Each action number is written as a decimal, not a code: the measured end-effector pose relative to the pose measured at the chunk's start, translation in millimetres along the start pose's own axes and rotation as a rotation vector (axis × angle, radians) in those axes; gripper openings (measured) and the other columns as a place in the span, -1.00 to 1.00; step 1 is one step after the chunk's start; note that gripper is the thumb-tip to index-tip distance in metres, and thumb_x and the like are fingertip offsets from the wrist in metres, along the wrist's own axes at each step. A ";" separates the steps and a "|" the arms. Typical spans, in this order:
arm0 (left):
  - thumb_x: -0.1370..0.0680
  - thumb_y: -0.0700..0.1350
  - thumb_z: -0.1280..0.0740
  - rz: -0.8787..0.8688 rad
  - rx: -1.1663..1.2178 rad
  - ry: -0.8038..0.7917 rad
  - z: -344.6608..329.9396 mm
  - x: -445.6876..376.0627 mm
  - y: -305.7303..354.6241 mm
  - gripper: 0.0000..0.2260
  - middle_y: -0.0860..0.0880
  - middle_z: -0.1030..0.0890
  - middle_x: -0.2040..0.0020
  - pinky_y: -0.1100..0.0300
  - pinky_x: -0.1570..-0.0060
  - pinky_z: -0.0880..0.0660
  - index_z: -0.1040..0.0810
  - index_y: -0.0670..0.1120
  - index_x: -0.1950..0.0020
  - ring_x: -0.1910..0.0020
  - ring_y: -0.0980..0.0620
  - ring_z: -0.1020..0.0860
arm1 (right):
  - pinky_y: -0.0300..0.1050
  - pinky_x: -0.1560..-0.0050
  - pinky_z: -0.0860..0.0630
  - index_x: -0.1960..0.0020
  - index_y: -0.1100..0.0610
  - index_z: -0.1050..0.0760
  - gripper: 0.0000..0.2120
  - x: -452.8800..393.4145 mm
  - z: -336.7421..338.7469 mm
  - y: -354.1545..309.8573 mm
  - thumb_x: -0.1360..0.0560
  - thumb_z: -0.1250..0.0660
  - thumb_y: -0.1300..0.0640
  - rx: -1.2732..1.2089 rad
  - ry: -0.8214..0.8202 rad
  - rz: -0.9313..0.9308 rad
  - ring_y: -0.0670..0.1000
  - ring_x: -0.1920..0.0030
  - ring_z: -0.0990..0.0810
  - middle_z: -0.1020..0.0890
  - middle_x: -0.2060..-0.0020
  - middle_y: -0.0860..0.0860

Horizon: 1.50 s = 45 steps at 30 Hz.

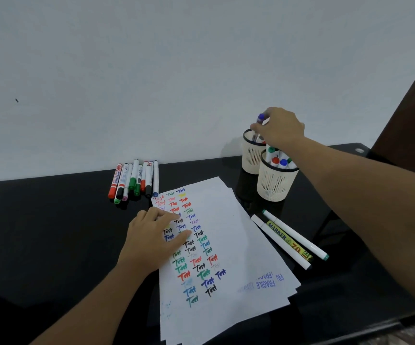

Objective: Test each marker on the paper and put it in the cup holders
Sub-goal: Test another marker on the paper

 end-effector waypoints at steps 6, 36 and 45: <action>-0.42 0.54 -0.12 0.002 0.005 -0.015 0.1 0.3 0.8 -0.38 0.29 -0.38 -0.11 0.09 -0.18 -0.37 -0.54 0.23 -0.31 -0.03 0.17 -0.31 | 0.08 -0.20 -0.30 -0.27 -0.03 -0.48 -0.64 16.3 12.9 -14.7 -0.58 -0.35 -0.19 -0.046 0.102 0.087 0.03 -0.08 -0.63 -0.70 0.10 -0.07; -0.43 0.34 -0.38 0.073 0.119 0.165 10.1 4.0 -6.6 -0.51 0.05 -0.60 -0.03 -0.05 -0.19 -0.43 -0.71 0.00 -0.12 -0.03 0.00 -0.47 | 0.08 -0.16 -0.40 -0.55 -0.20 -0.32 -0.43 148.8 -213.1 -171.8 -0.60 -0.34 0.14 0.340 -0.453 0.692 0.14 -0.25 -0.54 -0.48 -0.31 0.06; -0.45 0.32 -0.42 0.087 0.109 0.158 9.1 3.3 -8.8 -0.47 0.04 -0.59 -0.14 -0.04 -0.28 -0.38 -0.67 -0.03 -0.23 -0.13 0.01 -0.46 | -0.01 -0.04 -0.33 -0.38 -0.15 -0.42 -0.49 142.4 -204.2 -169.7 -0.53 -0.42 0.24 0.408 -0.382 0.746 0.06 0.00 -0.49 -0.50 -0.09 0.01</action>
Point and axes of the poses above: each hand's wrist, its own x-axis away from the middle knuckle, its own z-axis out of the back of the hand, y = z × x, the point moved 8 cm from there along -x, towards the middle knuckle
